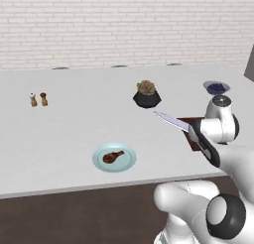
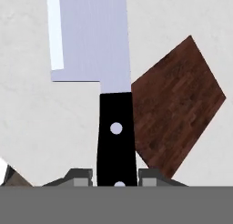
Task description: Pick up the knife from the drawer and place it on the cutting board. Then place the meat from the plate to the cutting board.
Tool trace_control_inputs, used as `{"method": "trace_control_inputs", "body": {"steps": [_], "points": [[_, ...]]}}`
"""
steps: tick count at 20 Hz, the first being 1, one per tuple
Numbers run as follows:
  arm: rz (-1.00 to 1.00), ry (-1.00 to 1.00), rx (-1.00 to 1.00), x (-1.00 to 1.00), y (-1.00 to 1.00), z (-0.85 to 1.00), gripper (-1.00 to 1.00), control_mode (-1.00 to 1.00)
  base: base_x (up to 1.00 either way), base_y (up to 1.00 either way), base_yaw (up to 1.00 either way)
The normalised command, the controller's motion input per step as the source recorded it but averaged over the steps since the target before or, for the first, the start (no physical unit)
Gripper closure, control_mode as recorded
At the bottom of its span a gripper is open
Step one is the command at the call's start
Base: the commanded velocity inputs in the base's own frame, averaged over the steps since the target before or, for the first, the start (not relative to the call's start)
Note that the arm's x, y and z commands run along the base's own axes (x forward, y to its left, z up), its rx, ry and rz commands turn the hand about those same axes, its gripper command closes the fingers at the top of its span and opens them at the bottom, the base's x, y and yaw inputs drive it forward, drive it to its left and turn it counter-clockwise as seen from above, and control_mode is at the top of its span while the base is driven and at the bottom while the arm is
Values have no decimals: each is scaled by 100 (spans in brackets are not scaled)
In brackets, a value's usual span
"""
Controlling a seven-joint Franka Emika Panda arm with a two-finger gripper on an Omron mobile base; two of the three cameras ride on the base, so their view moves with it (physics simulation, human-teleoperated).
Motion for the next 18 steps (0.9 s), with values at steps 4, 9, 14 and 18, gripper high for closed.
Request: {"method": "trace_control_inputs", "body": {"steps": [4, 9, 14, 18], "points": [[-3, 0, 3, 39, -5, 0, 100, -100, 38, 0, 0], [-39, 19, 32, 49, -87, 0, 100, -100, 0, 0, 0], [-55, 17, 24, 0, -100, -32, 100, -100, 0, 0, 0], [-35, 0, 2, -3, -43, -7, 100, -100, 0, 0, 0]]}}
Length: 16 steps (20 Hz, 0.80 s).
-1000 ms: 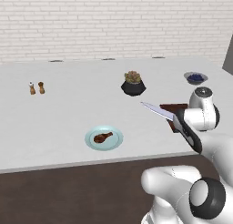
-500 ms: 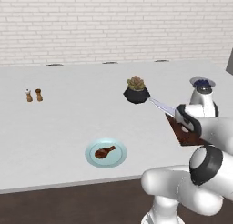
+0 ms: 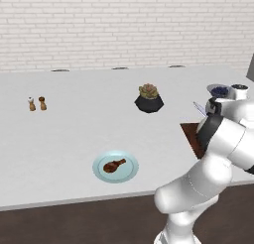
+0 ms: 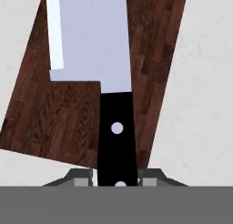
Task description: Pick up the knife from the drawer and place it on the cutting board. Then place the meat from the plate to the cutting board.
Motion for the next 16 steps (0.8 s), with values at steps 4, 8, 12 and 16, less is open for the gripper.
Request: {"method": "trace_control_inputs", "body": {"steps": [4, 8, 12, 16], "points": [[-4, 0, 0, 0, -7, -46, 100, -100, 0, 0, 0], [-7, 0, 0, 0, 0, -75, 100, -100, 0, 0, 0], [-7, 0, 0, 11, 7, -61, 100, -100, 0, 0, 0], [-5, 0, 0, 36, 33, -48, -100, -100, 0, 0, 0]]}}
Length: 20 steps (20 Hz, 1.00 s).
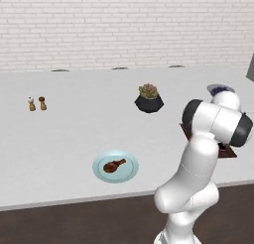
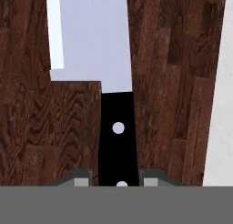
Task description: Pick up the knife from the drawer and place it on the cutting board. Then place the meat from the plate to the cutting board.
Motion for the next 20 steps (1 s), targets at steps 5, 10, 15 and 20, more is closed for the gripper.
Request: {"method": "trace_control_inputs", "body": {"steps": [5, 10, 15, 20], "points": [[-7, 0, 0, 11, 9, -1, -100, -100, 0, 0, 0], [-6, -9, 1, -19, 17, 39, -100, -100, 0, 0, 0], [0, -33, 0, -89, 95, 88, -100, -100, 0, 0, 0], [0, -24, -3, -79, 100, 75, -100, -100, 0, 0, 0]]}}
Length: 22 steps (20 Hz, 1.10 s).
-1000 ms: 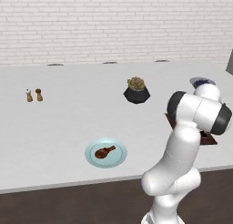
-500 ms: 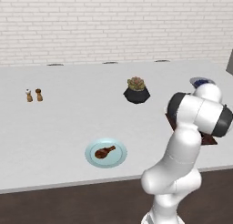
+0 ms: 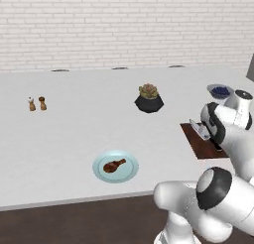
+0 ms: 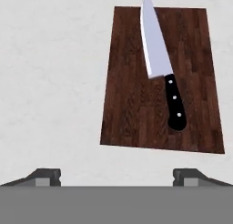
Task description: Pick up the knife from the drawer and place it on the cutting board. Then place the meat from the plate to the cutting board.
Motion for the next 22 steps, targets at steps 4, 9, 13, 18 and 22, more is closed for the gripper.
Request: {"method": "trace_control_inputs", "body": {"steps": [4, 9, 13, 18, 22], "points": [[0, -13, -5, -68, 100, 36, -100, -100, 0, 0, 0], [3, -8, -13, -46, 100, 21, -100, -100, 0, 0, 0], [22, -27, -15, -11, 100, 32, -100, -100, 0, 0, 0], [43, -21, -21, -21, 100, 20, -100, -100, 0, 0, 0], [46, -6, -28, -7, 100, 27, -100, -100, 0, 0, 0]]}}
